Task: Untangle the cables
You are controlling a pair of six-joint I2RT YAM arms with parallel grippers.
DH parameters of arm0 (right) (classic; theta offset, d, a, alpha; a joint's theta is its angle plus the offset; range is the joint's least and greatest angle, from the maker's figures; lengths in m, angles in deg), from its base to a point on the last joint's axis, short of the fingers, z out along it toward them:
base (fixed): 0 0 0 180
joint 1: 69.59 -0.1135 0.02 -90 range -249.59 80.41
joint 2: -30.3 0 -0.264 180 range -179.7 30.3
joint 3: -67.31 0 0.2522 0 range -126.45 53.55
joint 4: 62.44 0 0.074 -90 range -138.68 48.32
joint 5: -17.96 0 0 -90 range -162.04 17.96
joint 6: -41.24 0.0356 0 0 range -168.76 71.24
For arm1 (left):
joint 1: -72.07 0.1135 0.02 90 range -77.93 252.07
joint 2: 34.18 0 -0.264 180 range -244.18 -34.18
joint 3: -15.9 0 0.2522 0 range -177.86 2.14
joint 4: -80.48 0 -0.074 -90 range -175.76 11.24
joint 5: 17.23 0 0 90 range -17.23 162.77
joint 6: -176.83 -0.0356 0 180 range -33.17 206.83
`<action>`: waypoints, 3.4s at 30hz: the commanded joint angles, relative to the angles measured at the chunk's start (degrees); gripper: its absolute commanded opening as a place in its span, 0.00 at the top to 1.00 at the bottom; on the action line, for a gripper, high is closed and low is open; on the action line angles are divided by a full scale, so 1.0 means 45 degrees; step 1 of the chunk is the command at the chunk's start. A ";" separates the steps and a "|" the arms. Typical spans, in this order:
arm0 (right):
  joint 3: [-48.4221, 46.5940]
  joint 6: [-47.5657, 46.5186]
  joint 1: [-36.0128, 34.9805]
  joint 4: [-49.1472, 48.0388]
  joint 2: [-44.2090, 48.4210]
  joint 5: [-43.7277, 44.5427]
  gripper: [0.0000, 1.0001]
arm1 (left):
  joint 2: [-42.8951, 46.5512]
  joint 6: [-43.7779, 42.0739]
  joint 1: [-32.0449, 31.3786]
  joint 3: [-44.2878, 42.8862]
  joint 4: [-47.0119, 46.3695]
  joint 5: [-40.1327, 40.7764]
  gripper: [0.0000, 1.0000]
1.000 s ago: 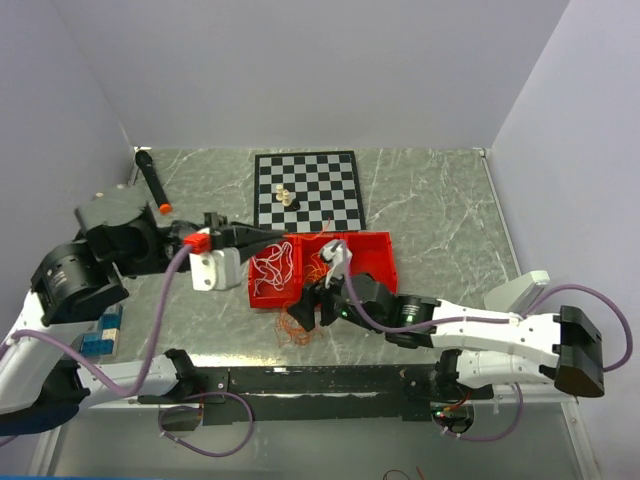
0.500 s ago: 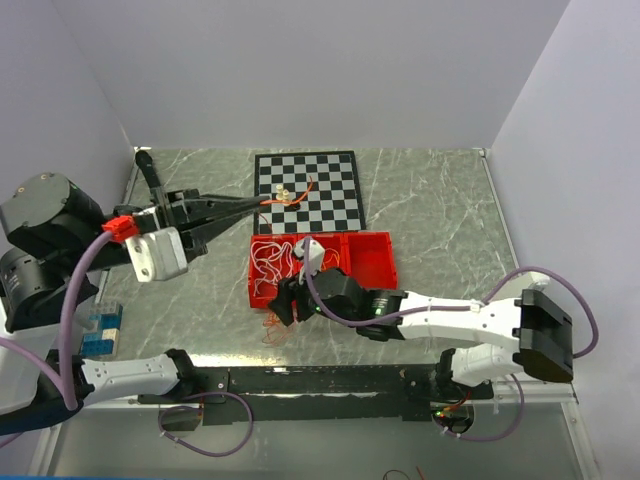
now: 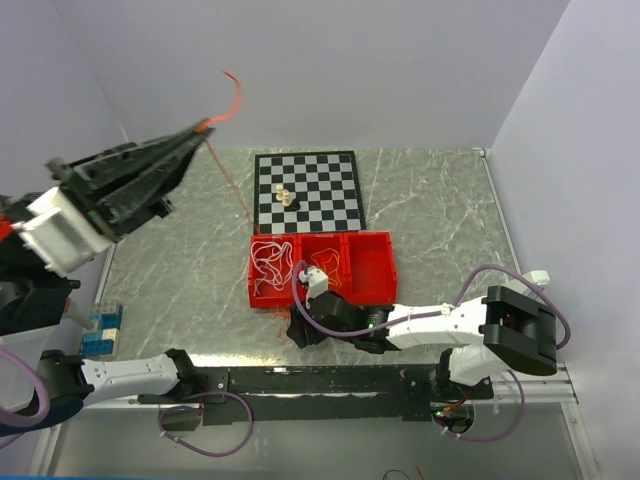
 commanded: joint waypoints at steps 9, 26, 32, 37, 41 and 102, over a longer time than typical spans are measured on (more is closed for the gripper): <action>0.1827 0.1450 -0.0600 -0.0358 0.0718 0.0336 0.43 | 0.1078 -0.3116 0.0045 0.2500 -0.9012 0.1760 0.98; 0.3604 0.3539 -0.2317 0.1613 0.3643 0.1721 0.28 | 0.0043 -0.9195 0.0045 0.2736 -1.2890 0.2031 0.99; 0.3411 0.3600 -0.2749 0.4053 0.6671 0.2777 0.23 | 0.0609 -0.9505 0.0025 0.3848 -1.1603 0.2014 0.99; 0.2319 0.2020 -0.2749 0.4621 0.8218 0.2544 0.18 | 0.1349 -0.7928 0.0045 0.4530 -0.9061 0.2015 0.99; 0.1245 0.0867 -0.2768 0.4507 0.8122 0.2465 0.17 | 0.1937 -0.6755 0.0045 0.5605 -0.8358 0.1799 0.99; -0.9674 -0.6498 -0.0874 0.4993 0.5075 0.2739 1.00 | 0.5531 0.1509 0.0025 1.2636 -0.1696 0.2836 0.03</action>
